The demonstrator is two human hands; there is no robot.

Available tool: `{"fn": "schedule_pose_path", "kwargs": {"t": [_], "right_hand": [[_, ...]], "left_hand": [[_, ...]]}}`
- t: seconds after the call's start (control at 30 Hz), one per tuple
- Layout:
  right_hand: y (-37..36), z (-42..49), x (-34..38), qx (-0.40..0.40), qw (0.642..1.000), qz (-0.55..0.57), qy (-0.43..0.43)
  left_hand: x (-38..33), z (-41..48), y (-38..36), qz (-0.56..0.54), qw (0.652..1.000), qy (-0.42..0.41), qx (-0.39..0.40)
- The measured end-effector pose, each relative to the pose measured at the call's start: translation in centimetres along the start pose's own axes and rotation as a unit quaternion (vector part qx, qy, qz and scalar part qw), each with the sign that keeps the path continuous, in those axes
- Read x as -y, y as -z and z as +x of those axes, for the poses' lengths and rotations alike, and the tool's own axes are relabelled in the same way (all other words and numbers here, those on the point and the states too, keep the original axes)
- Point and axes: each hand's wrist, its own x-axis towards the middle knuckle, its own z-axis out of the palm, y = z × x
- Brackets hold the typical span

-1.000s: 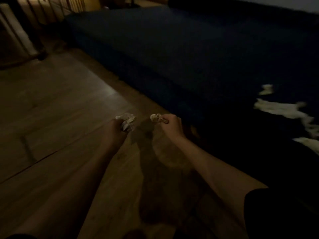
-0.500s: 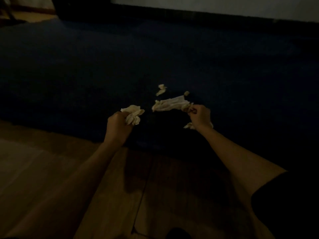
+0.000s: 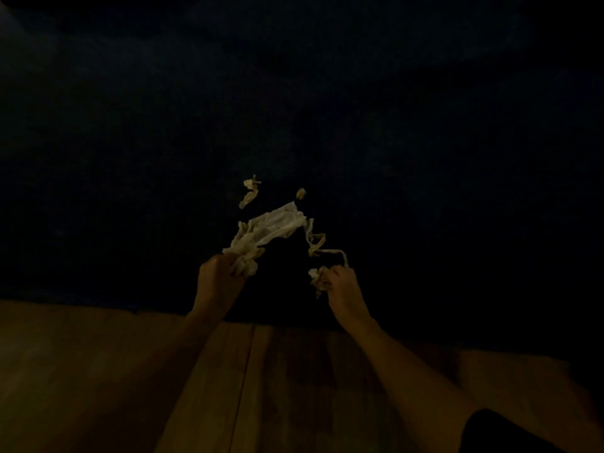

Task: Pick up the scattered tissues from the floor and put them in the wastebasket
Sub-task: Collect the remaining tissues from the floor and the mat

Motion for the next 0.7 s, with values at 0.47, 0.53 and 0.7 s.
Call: {"fn": "schedule_pose_path", "kwargs": {"t": [0.47,0.53,0.7], "right_hand": [[3.2,8.3,2.6,0.089,0.985,-0.110,-0.096],[1.4,7.0,1.8,0.069,0.984,-0.150,-0.069],[1.7,8.0,-1.0,0.065,0.997,-0.018,0.024]], "left_hand": [[-7.0,9.8,-3.1,0.069,0.997,0.017,-0.037],[-6.5,10.3,-5.1,0.110,0.993,0.034,0.017],[-4.1,11.0,-7.7,0.242,0.965,0.041,0.087]]}}
